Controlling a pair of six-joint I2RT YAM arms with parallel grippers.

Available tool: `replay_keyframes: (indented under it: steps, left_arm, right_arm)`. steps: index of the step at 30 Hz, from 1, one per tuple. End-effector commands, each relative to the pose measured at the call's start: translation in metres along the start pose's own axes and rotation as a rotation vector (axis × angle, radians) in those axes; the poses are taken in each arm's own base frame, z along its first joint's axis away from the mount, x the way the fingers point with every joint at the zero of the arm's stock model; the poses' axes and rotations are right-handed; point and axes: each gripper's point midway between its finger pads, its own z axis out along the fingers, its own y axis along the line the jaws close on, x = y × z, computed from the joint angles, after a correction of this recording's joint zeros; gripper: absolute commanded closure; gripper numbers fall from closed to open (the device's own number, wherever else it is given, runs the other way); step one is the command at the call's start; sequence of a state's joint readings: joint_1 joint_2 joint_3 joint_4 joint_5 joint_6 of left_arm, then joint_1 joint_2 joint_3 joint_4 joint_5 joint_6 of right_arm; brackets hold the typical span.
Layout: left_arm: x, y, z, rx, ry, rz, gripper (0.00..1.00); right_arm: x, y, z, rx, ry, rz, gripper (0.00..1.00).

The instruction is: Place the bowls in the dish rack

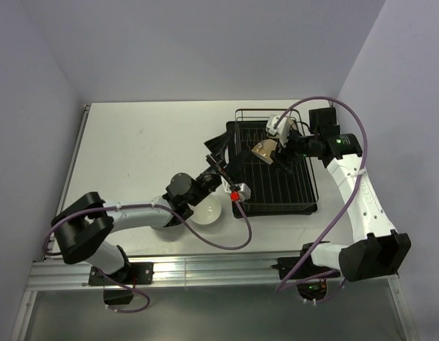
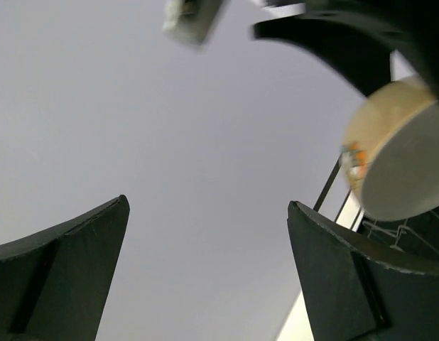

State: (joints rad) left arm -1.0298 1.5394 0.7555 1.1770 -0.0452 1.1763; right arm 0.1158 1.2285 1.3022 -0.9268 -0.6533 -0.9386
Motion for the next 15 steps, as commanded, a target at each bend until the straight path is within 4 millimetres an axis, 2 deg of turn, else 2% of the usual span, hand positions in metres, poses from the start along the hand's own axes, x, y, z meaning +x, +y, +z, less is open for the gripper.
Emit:
replay_keyframes:
  steps: [1,4,7,8,9,13,15]
  left_arm:
    - [0.014,0.037,-0.011,-0.061,0.113,-0.154,0.0]
    - [0.032,0.062,-0.013,-0.11,0.223,-0.322,0.0]
    - [0.057,0.071,-0.017,-0.121,0.35,-0.473,0.01]
    - [0.058,0.085,-0.016,-0.153,0.361,-0.507,0.01]
    - [0.073,0.082,-0.023,-0.142,0.43,-0.524,0.01]
    - [0.095,0.092,-0.034,-0.209,0.541,-0.679,0.01]
    - [0.104,0.105,-0.036,-0.265,0.582,-0.732,0.01]
  right_arm:
    - [-0.03,-0.04,-0.015,0.128,-0.055,-0.163,1.0]
    - [-0.033,-0.054,-0.013,0.151,-0.05,-0.187,1.0]
    - [-0.037,-0.068,-0.011,0.177,-0.043,-0.214,1.0]
    - [-0.039,-0.072,-0.011,0.186,-0.042,-0.23,1.0]
    - [-0.036,-0.077,-0.008,0.186,-0.028,-0.232,1.0]
    - [-0.042,-0.097,-0.006,0.218,-0.013,-0.293,1.0]
    - [-0.043,-0.103,-0.004,0.224,0.0,-0.315,1.0]
